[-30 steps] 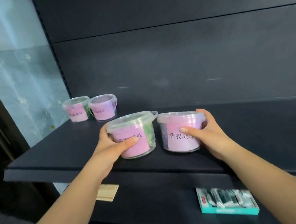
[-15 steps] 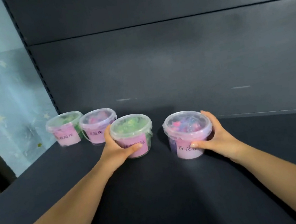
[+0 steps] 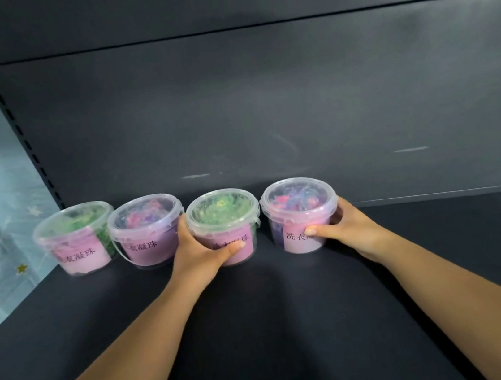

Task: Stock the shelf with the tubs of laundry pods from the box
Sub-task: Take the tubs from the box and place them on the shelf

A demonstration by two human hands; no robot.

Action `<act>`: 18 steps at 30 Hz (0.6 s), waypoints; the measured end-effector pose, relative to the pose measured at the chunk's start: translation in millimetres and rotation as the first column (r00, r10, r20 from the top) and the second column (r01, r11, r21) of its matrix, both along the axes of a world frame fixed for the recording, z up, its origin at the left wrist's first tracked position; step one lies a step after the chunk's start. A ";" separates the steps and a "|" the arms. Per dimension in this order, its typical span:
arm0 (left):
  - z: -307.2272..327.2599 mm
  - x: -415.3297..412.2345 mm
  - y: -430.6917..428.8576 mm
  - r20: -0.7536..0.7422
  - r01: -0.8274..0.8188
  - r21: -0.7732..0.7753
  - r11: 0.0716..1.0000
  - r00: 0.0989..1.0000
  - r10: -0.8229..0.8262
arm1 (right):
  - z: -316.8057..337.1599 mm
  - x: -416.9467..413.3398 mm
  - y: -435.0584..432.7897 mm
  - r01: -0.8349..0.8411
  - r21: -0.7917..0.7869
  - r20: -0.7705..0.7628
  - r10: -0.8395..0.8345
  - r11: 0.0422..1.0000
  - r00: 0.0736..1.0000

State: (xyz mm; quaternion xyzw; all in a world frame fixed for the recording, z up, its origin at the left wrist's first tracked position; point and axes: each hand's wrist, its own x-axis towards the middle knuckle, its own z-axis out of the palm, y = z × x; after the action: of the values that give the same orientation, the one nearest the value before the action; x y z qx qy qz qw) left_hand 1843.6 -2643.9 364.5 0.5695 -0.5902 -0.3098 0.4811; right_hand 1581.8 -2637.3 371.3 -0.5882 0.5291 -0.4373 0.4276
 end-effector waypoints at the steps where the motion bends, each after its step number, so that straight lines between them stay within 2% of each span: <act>1: -1.4 -0.2 -1.1 0.004 -0.007 0.008 1.000 1.000 0.007 | 0.4 1.1 -0.4 0.003 -0.002 -0.013 -0.003 1.000 1.000; 12: -1.9 -4.0 -8.4 -0.038 -0.073 0.051 0.996 0.996 0.075 | 0.2 15.8 3.6 0.109 -0.145 -0.106 -0.125 0.983 0.986; 18: -1.0 -2.1 -10.4 -0.051 -0.016 0.052 0.999 0.999 0.018 | -0.6 18.6 10.1 0.149 -0.087 -0.093 -0.157 0.985 0.983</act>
State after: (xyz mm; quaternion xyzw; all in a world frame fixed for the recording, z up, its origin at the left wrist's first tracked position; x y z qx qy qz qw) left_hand 1841.4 -2654.3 363.5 0.5786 -0.5644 -0.3356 0.4838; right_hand 1600.4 -2627.2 370.7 -0.5834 0.5757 -0.4595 0.3421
